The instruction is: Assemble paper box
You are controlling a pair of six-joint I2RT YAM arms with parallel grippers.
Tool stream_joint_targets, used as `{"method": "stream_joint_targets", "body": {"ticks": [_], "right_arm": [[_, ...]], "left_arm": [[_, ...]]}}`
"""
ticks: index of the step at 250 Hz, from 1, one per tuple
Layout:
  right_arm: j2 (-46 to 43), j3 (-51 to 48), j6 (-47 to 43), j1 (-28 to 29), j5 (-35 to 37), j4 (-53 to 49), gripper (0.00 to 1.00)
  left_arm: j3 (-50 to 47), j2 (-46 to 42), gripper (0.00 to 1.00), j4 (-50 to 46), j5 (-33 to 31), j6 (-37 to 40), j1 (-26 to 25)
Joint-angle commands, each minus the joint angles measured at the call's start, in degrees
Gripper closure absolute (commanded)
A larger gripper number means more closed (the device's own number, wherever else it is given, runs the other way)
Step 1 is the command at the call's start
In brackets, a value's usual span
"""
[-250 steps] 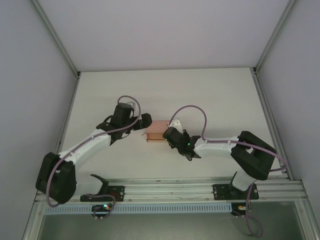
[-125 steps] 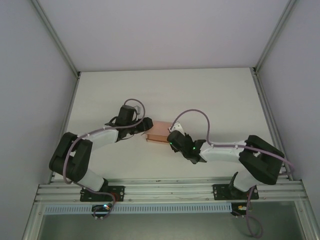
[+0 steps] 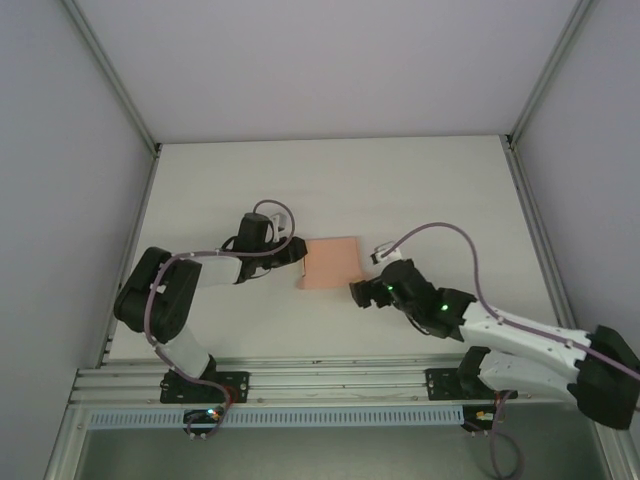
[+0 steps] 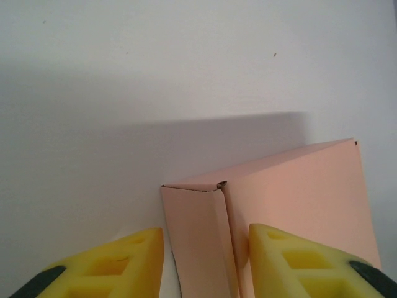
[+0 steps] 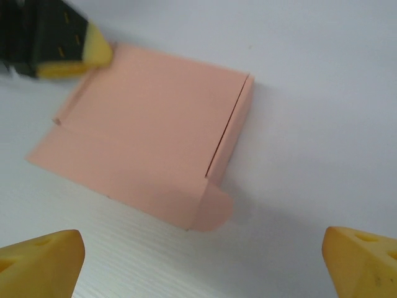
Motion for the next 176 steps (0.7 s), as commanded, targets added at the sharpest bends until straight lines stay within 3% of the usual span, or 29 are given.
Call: {"method": "stream_joint_targets", "body": {"ticks": [1, 41, 81, 110, 131, 176], "right_arm": [[-2.9, -0.8, 6.4, -5.2, -10.7, 3.9, 0.0], [4.0, 2.7, 14.2, -12.3, -18.7, 6.0, 0.0], [15.6, 8.6, 16.0, -15.9, -22.3, 5.0, 0.0], [23.2, 11.9, 18.1, -19.3, -28.7, 8.4, 0.0], [29.3, 13.5, 18.6, -20.7, -33.4, 13.3, 0.0], [38.3, 19.3, 18.5, -21.3, -39.6, 14.2, 0.0]], "left_arm": [[-2.5, 3.2, 0.65, -1.9, -0.6, 0.2, 0.7], [-5.3, 4.1, 0.7, 2.9, 1.0, -2.0, 2.1], [-8.2, 5.7, 0.75, 7.6, 3.0, -3.9, 5.5], [-10.3, 6.8, 0.77, 12.6, 5.8, -5.0, 6.4], [-11.2, 7.7, 0.79, 15.1, 7.0, -5.9, 6.7], [-13.5, 8.7, 0.81, 20.8, 8.7, -7.8, 7.8]]}}
